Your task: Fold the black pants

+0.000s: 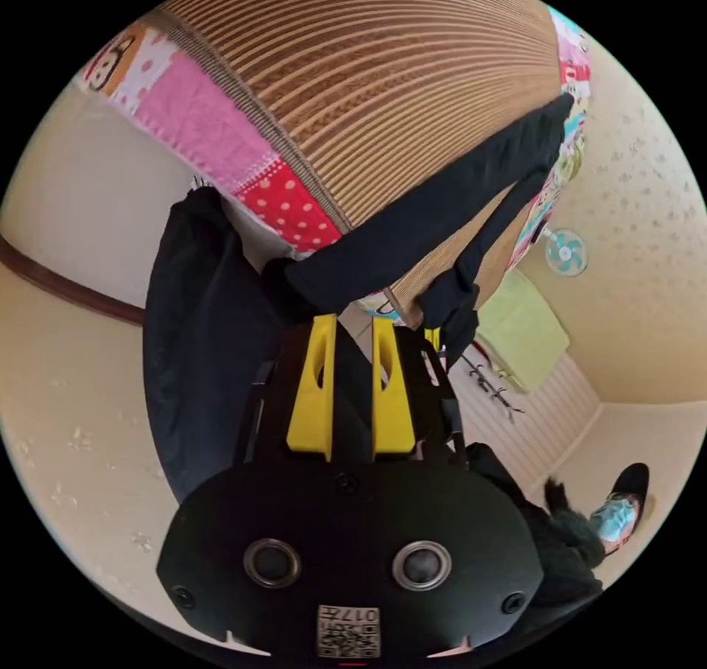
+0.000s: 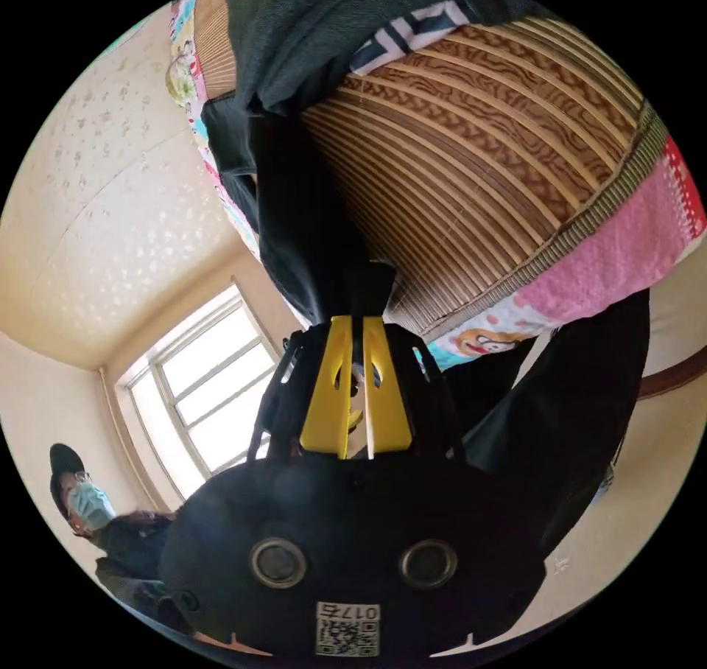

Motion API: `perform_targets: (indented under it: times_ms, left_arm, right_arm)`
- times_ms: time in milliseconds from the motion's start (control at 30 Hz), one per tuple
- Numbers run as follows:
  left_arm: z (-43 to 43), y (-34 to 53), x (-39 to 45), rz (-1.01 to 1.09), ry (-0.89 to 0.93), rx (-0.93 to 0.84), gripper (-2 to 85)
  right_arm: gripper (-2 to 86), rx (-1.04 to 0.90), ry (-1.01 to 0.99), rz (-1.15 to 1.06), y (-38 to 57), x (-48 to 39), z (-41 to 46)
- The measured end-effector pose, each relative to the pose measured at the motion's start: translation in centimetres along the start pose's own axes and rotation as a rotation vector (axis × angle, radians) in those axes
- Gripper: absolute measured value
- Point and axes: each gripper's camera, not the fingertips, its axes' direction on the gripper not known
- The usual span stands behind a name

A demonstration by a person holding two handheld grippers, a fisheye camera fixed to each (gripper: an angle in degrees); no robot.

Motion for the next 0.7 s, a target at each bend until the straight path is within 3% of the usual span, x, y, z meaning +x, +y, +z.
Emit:
perform_targets:
  times_ms: [100, 167, 300, 400, 567, 700]
  left_arm:
    - [2.0, 0.2, 5.8, 0.184, -0.032, 0.001, 8.2]
    - [4.5, 0.0, 8.4, 0.251, -0.013, -0.032, 8.5]
    - [12.8, -0.5, 12.7, 0.302, -0.087, -0.170, 9.8]
    - [18.5, 0.2, 15.6, 0.382, -0.173, -0.230, 10.0]
    - [24.0, 1.1, 17.5, 0.458, -0.399, -0.149, 9.3]
    - [25.2, 2.3, 16.4, 0.456, -0.285, -0.125, 7.8]
  right_arm:
    - [3.6, -0.243, 0.381, -0.283, 3.9, -3.7, -0.3]
    - [3.7, -0.286, 0.508, -0.311, 5.6, -3.2, -1.0]
    - [5.4, -0.351, 0.404, -0.140, 4.2, 2.0, -4.3]
    - [8.1, -0.264, 0.441, -0.123, 3.5, 3.5, -7.5]
    - [11.3, -0.145, 0.407, -0.173, 2.3, 4.7, -10.7]
    - [12.5, -0.237, 0.410, -0.245, 0.8, 7.7, -8.7]
